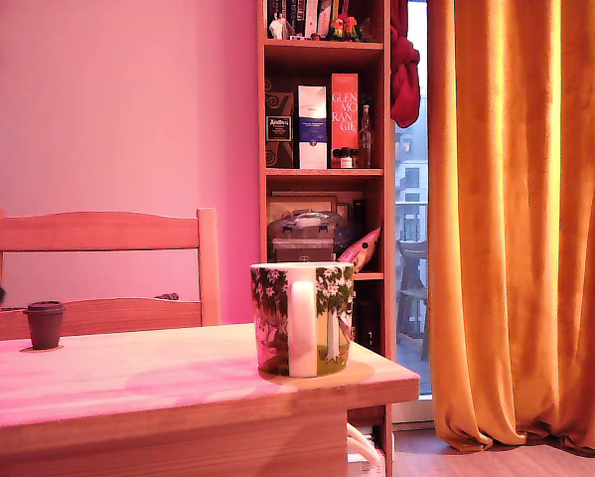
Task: Pick up the coffee capsules on the table and drop them inside the coffee cup
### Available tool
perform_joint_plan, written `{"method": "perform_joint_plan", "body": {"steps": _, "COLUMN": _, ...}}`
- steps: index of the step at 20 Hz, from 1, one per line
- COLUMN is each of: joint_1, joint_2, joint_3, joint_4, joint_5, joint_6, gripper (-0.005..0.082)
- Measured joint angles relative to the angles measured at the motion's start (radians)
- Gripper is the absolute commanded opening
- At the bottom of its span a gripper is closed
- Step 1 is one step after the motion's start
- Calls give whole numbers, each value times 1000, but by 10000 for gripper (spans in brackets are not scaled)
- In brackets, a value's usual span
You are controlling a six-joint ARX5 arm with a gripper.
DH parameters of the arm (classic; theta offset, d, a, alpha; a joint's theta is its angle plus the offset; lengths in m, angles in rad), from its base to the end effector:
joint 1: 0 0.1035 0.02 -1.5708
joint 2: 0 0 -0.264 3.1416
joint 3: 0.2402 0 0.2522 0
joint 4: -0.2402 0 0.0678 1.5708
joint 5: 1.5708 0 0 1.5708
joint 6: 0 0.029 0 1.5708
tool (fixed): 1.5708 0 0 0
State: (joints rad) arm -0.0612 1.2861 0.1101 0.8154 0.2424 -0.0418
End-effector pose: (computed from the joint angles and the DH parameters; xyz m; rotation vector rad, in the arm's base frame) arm 0.1845 -0.0183 0.1200 -0.0738 0.3668 -0.2928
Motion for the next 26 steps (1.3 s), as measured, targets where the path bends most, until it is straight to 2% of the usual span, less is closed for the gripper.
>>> {"method": "perform_joint_plan", "body": {"steps": 9, "joint_1": 0, "joint_2": 113, "joint_3": 0, "joint_4": 110, "joint_5": 0, "joint_6": 8, "gripper": 621}}
{"method": "perform_joint_plan", "body": {"steps": 17, "joint_1": 0, "joint_2": 289, "joint_3": 8, "joint_4": 315, "joint_5": -1, "joint_6": 8, "gripper": 621}}
{"method": "perform_joint_plan", "body": {"steps": 26, "joint_1": -1, "joint_2": 504, "joint_3": 214, "joint_4": 323, "joint_5": 10, "joint_6": 13, "gripper": 621}}
